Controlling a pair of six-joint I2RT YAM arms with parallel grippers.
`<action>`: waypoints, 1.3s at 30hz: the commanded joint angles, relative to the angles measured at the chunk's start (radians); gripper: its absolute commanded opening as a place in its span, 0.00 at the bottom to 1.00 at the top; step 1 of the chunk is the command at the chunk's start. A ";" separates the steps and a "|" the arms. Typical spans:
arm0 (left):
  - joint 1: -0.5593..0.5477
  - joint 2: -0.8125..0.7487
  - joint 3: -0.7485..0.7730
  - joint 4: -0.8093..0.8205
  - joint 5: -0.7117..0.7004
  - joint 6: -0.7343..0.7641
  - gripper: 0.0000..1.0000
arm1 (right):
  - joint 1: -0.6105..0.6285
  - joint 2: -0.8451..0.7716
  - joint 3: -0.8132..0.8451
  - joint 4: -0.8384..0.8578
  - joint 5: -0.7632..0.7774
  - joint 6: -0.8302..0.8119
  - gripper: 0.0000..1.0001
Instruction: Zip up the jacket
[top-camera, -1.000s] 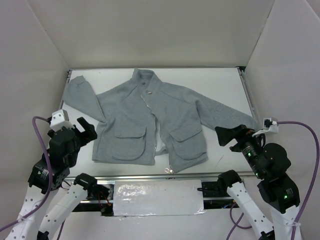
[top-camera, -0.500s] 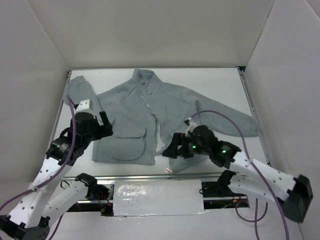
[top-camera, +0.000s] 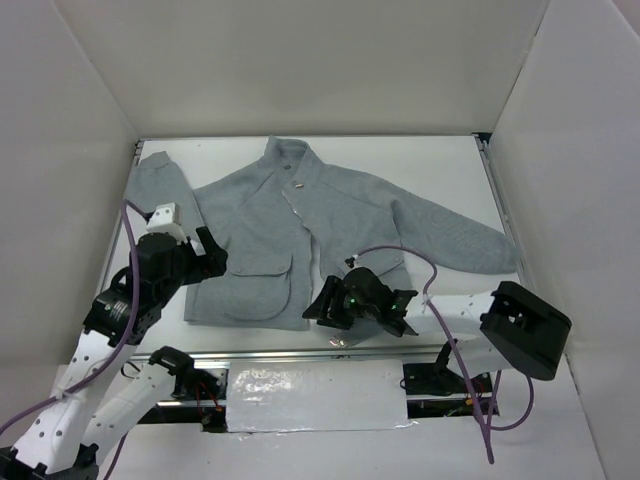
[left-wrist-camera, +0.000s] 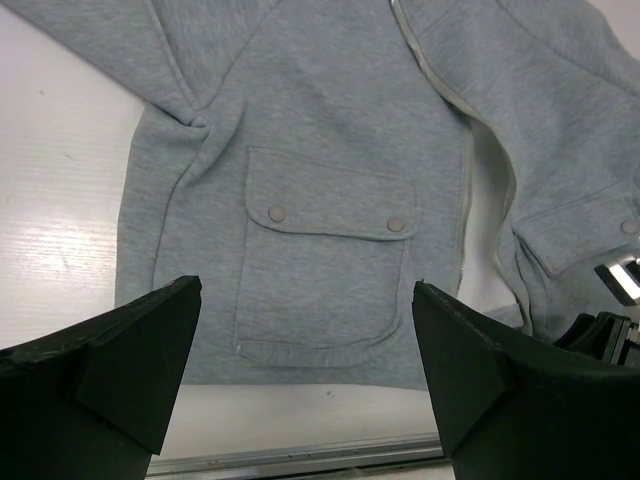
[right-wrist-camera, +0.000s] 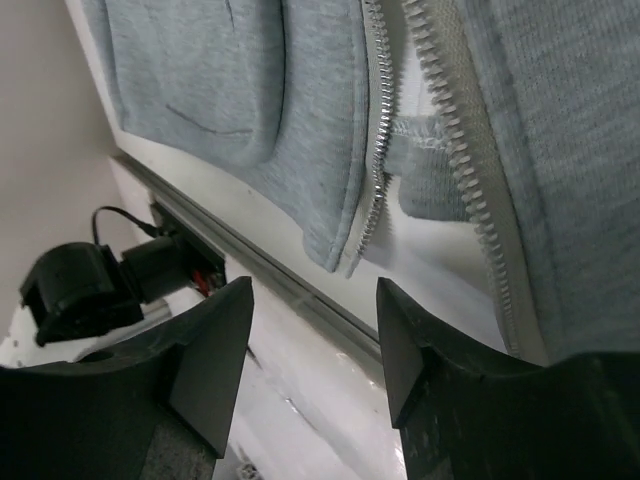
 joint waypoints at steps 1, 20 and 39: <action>-0.003 0.028 0.012 0.039 0.049 0.032 0.99 | 0.014 0.045 -0.034 0.213 0.044 0.127 0.59; -0.003 0.005 -0.002 0.059 0.076 0.038 0.99 | 0.066 0.178 0.020 0.131 0.233 0.216 0.51; -0.003 -0.002 -0.002 0.062 0.086 0.041 0.99 | -0.015 0.123 0.366 -0.287 0.322 -0.329 0.59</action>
